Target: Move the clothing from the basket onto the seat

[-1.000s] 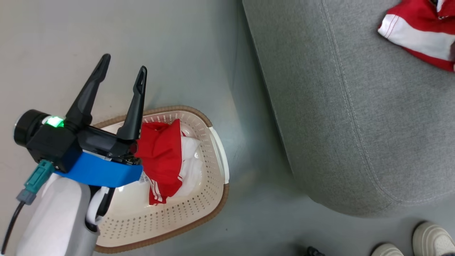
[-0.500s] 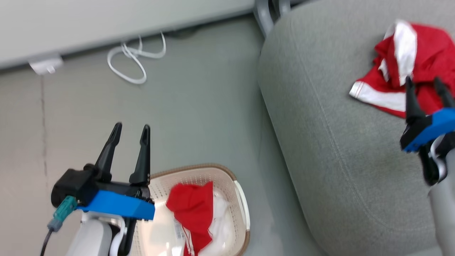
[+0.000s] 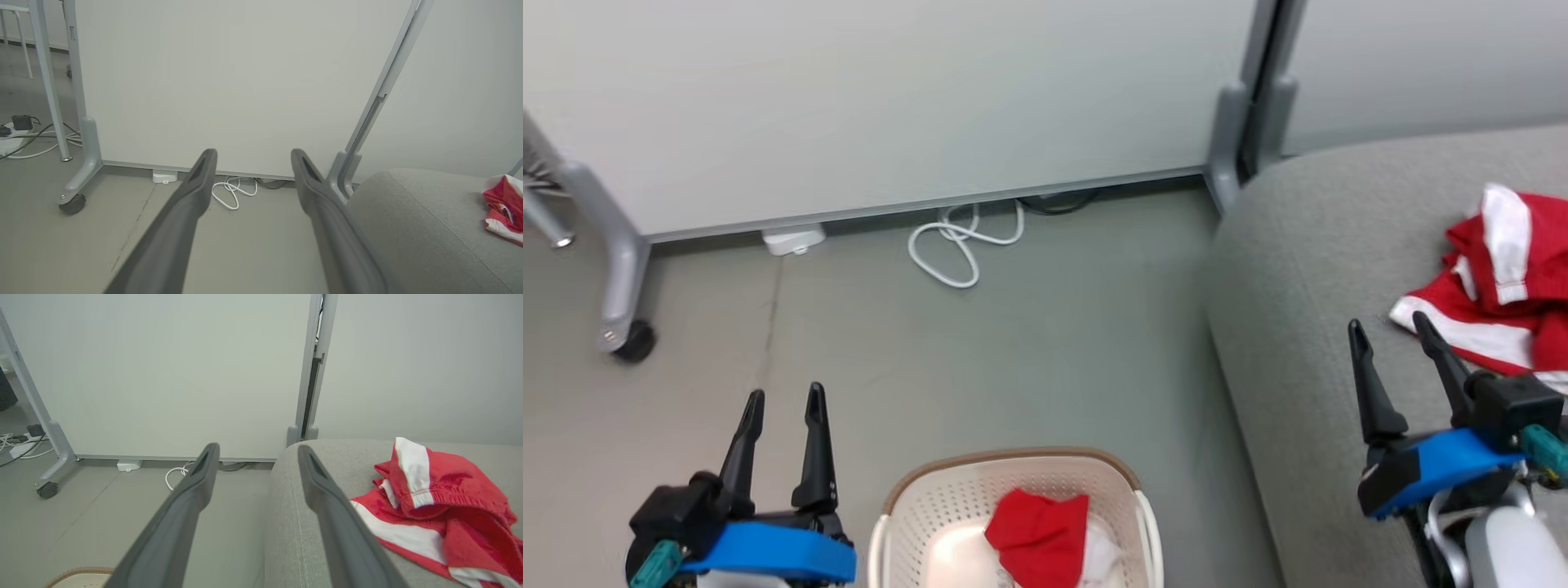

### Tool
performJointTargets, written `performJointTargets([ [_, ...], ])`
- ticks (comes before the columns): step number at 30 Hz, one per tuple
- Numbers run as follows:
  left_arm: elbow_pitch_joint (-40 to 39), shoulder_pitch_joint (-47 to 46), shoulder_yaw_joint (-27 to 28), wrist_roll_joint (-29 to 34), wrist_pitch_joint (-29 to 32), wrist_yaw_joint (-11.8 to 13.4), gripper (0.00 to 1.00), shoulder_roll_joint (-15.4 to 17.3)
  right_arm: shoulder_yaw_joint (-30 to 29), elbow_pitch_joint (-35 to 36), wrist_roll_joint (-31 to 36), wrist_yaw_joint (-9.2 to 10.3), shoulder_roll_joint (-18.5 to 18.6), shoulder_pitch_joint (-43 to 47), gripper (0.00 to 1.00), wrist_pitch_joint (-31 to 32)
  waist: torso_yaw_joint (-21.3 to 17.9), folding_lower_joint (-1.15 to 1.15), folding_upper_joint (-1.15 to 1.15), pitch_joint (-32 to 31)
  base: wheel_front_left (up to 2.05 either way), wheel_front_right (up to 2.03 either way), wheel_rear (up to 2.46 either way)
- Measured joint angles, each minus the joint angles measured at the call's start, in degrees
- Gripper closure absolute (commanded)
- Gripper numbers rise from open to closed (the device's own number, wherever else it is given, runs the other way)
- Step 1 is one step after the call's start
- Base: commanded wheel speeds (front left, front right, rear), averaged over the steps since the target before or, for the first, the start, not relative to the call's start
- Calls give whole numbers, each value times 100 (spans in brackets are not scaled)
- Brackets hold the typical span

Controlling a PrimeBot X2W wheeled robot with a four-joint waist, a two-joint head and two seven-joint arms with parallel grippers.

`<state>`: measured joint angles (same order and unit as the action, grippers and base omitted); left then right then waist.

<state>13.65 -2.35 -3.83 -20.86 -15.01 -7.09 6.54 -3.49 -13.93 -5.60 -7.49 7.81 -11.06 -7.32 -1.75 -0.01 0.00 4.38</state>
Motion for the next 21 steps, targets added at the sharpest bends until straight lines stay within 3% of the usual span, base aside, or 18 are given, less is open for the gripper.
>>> performJointTargets([
  [9, 186, 266, 316, 94, 0, -2, 0, -69, 256, 813, 272, 0, -352, 796, 0, 224, 504, 1, 0, -142, 0, 0, 0],
  [21, 238, 360, 401, 171, 0, -5, 0, -138, 159, 1058, 294, 0, -471, 1041, 0, 347, 513, 1, 0, -201, 0, 0, 0],
])
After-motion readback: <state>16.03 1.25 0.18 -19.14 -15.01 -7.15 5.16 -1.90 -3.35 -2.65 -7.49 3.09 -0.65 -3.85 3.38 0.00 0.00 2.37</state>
